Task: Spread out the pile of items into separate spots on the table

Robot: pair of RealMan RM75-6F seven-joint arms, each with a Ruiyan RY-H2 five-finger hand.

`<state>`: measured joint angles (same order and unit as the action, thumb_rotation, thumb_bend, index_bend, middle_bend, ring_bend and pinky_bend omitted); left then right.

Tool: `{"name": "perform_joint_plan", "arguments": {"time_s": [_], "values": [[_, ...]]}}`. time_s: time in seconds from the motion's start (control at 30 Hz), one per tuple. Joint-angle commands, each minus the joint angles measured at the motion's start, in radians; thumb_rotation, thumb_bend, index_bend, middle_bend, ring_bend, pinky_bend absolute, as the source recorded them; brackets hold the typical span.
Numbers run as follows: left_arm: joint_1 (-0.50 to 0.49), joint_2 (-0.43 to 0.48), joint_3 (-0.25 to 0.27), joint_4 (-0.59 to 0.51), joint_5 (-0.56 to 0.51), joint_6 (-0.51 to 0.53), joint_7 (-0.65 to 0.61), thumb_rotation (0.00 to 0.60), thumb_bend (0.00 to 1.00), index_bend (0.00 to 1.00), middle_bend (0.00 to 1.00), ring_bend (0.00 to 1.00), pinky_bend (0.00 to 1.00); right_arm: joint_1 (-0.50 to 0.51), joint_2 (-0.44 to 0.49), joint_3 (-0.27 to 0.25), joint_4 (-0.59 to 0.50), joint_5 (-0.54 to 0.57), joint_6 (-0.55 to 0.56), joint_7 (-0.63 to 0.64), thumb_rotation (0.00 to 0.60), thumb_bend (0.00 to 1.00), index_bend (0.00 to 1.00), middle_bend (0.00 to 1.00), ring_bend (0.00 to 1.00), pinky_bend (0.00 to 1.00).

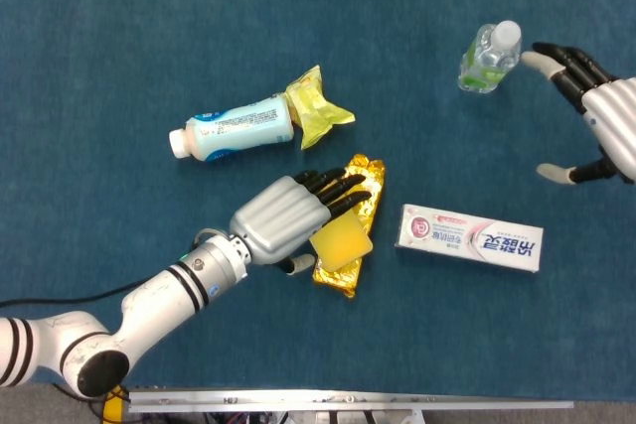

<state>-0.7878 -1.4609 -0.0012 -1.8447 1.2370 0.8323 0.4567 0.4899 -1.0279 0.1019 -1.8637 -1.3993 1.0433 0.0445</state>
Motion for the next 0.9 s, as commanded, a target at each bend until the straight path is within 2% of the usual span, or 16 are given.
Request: {"name": "perform_joint_plan", "arguments": {"time_s": [0.03, 0.3, 0.57, 0.9], "values": [[0.001, 0.030, 0.008, -0.025, -0.023, 0.015, 0.030, 0.600, 0.26, 0.00, 0.00, 0.00, 0.16, -0.002, 0.004, 0.000, -0.001, -0.004, 0.003, 0.006, 0.600, 0.07, 0.00, 0.08, 0.08, 0.37], [0.034, 0.149, 0.020, -0.087, -0.030, 0.092, 0.056, 0.600, 0.26, 0.00, 0.00, 0.00, 0.16, -0.003, 0.026, -0.007, -0.022, -0.042, 0.005, 0.031, 0.600, 0.07, 0.00, 0.08, 0.08, 0.37], [0.089, 0.267, 0.021, -0.090, -0.038, 0.170, 0.014, 0.600, 0.26, 0.00, 0.00, 0.00, 0.16, 0.024, 0.045, -0.026, -0.063, -0.115, -0.034, 0.034, 0.600, 0.07, 0.00, 0.09, 0.08, 0.37], [0.207, 0.337, 0.013, -0.050, -0.030, 0.342, -0.030, 0.600, 0.26, 0.00, 0.00, 0.00, 0.16, 0.113, 0.000, -0.021, -0.083, -0.164, -0.130, -0.096, 0.600, 0.05, 0.00, 0.11, 0.08, 0.37]]}}
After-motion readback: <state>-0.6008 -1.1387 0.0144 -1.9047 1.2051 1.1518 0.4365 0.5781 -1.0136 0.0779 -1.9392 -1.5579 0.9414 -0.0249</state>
